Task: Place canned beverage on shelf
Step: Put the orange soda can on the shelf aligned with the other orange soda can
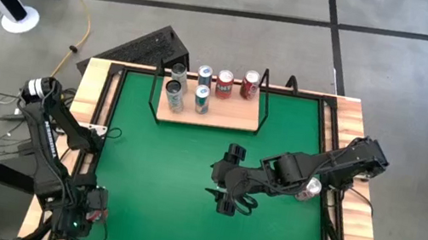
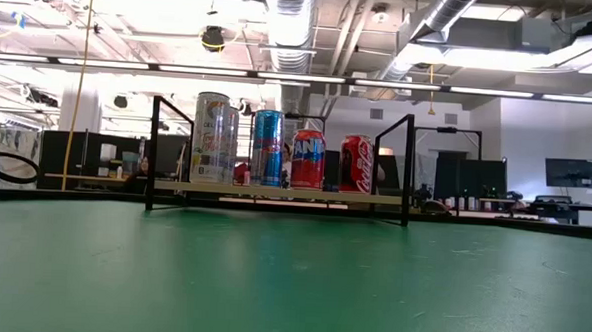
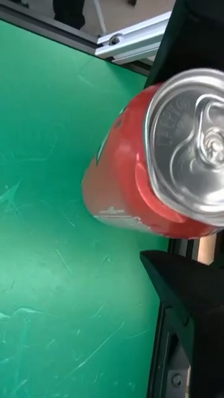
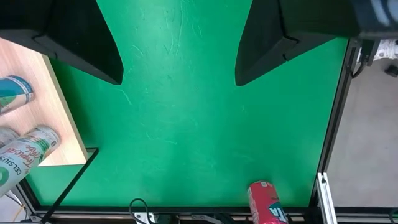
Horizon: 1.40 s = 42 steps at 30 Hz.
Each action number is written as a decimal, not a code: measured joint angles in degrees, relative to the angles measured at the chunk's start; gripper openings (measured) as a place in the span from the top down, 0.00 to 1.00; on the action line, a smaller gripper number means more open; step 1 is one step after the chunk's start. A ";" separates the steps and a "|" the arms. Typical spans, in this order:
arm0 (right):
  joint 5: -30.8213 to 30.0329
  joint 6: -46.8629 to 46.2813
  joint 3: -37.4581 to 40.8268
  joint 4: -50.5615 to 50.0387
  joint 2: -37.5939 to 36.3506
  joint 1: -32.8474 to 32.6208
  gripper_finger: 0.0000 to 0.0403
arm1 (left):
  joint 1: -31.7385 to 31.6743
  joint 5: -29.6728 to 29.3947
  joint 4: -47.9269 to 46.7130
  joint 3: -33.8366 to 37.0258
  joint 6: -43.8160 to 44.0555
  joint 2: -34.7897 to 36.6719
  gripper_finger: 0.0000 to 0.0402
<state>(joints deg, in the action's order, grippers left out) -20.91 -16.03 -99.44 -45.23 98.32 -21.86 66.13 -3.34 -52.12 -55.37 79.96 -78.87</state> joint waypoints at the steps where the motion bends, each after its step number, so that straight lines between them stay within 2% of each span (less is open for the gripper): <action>1: 0.00 0.00 0.00 -0.16 0.00 -0.05 0.17 | 0.00 0.53 -0.01 0.00 0.08 0.00 0.12; 5: 0.05 0.12 0.00 -2.24 -0.17 -0.97 0.17 | -0.89 3.54 -0.91 -0.02 0.08 0.08 0.30; 9: 0.61 2.79 0.07 -4.61 -1.00 -3.36 0.17 | -4.50 7.43 -0.81 -0.09 -0.79 0.18 0.30; 13: -0.11 5.00 0.04 -8.42 -3.34 -6.32 0.18 | -11.81 10.92 -0.07 -1.20 -3.91 0.30 0.30; 20: -4.76 6.67 1.26 -16.93 -10.17 -9.87 0.20 | -29.21 8.71 0.03 -10.04 -15.51 0.42 0.30; 25: -4.77 7.53 10.18 -15.54 -19.39 -10.26 0.20 | -41.69 7.58 -1.86 -19.81 -25.08 -1.11 0.30; 28: -4.81 7.54 18.16 -10.84 -26.15 -8.87 0.20 | -48.38 7.00 -6.24 -27.86 -33.28 -4.68 0.30; 34: -4.67 8.90 30.65 6.17 -37.25 -2.70 0.20 | -59.66 6.57 -12.23 -44.28 -51.09 -14.23 0.30; 38: -4.57 9.12 34.03 12.63 -39.67 3.83 0.20 | -65.87 5.89 -12.41 -50.79 -63.50 -20.45 0.30; 42: -3.18 8.15 34.32 13.03 -39.01 10.11 0.20 | -72.07 4.57 -12.74 -54.19 -73.27 -25.70 0.30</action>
<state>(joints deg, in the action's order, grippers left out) -24.09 -7.89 -65.12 -32.21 59.32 -11.75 -5.94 1.23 -64.85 -109.56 6.69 -104.57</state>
